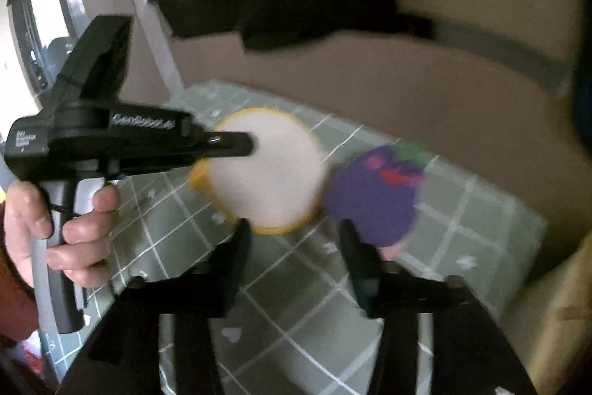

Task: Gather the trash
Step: 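Grasp the round yellow pad with the left tool while the right tool grasps the eggplant sponge, then carry the pad and eggplant sponge over the bin and open both tools to drop them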

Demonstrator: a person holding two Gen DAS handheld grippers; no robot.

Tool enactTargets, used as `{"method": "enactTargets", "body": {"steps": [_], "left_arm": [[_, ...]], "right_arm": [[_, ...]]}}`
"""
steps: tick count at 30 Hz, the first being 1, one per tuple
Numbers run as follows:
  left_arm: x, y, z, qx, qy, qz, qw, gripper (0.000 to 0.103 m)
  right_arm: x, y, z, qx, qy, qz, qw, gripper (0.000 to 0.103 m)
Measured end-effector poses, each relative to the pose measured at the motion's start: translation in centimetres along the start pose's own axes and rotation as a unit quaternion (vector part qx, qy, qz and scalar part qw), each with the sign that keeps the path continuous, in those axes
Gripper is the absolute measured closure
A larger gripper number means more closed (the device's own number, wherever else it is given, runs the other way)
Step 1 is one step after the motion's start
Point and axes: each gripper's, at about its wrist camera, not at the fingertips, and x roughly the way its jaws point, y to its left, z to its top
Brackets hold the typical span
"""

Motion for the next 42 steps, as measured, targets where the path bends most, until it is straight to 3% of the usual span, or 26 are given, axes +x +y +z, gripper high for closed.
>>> {"method": "enactTargets", "body": {"steps": [3, 7, 16, 21, 29, 42], "left_arm": [[-1.7, -0.9, -0.5, 0.025, -0.031, 0.031, 0.9987, 0.089], [-2.7, -0.9, -0.9, 0.043, -0.041, 0.051, 0.9970, 0.089], [-1.8, 0.6, -2.0, 0.028, -0.031, 0.072, 0.9965, 0.089], [-1.7, 0.5, -2.0, 0.033, -0.034, 0.076, 0.9959, 0.089], [-4.2, -3.3, -2.4, 0.069, -0.066, 0.071, 0.9929, 0.089], [-9.2, -15.6, -4.6, 0.167, -0.120, 0.015, 0.9785, 0.089]], "right_arm": [[1.1, -1.8, 0.5, 0.034, 0.026, -0.033, 0.999, 0.047], [2.7, -3.3, 1.0, 0.074, 0.034, -0.037, 0.996, 0.045], [6.8, -2.0, 2.1, 0.029, 0.065, -0.028, 0.997, 0.038], [7.5, -1.7, 2.0, 0.008, 0.073, -0.049, 0.996, 0.039], [0.3, -1.4, 2.5, -0.002, 0.012, -0.052, 0.999, 0.041], [-16.0, -5.4, 1.9, 0.030, -0.101, -0.093, 0.990, 0.041]]}}
